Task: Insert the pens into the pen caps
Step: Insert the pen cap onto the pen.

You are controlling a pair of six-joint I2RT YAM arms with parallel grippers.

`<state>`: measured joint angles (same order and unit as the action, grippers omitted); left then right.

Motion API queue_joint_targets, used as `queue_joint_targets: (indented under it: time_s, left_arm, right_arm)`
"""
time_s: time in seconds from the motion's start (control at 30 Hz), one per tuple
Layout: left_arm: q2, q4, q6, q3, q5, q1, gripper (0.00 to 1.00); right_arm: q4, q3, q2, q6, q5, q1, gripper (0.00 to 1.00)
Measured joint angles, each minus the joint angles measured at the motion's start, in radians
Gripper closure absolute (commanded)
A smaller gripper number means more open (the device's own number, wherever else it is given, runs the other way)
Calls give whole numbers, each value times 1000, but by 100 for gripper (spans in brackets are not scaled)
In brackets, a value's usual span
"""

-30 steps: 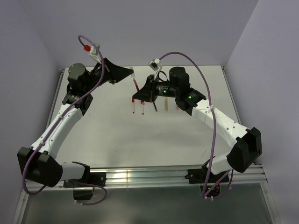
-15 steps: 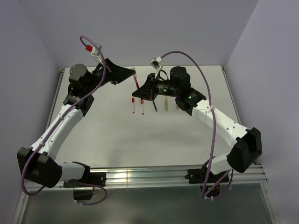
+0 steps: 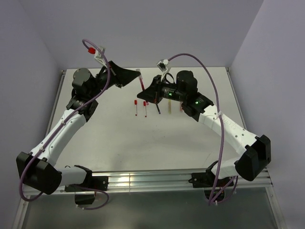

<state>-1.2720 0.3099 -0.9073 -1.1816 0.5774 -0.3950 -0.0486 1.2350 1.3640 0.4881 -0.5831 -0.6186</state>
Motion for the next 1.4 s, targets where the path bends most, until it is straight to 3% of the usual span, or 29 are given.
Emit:
queue_joint_targets:
  time_s: [0.73, 1.4]
  left_arm:
    - [20, -97, 182, -89, 6, -75, 100]
    - [-46, -328, 348, -205, -116, -149, 100]
  right_arm:
    - [2, -3, -70, -110, 31, -12, 100]
    - [147, 9, -83, -250, 210, -17, 100]
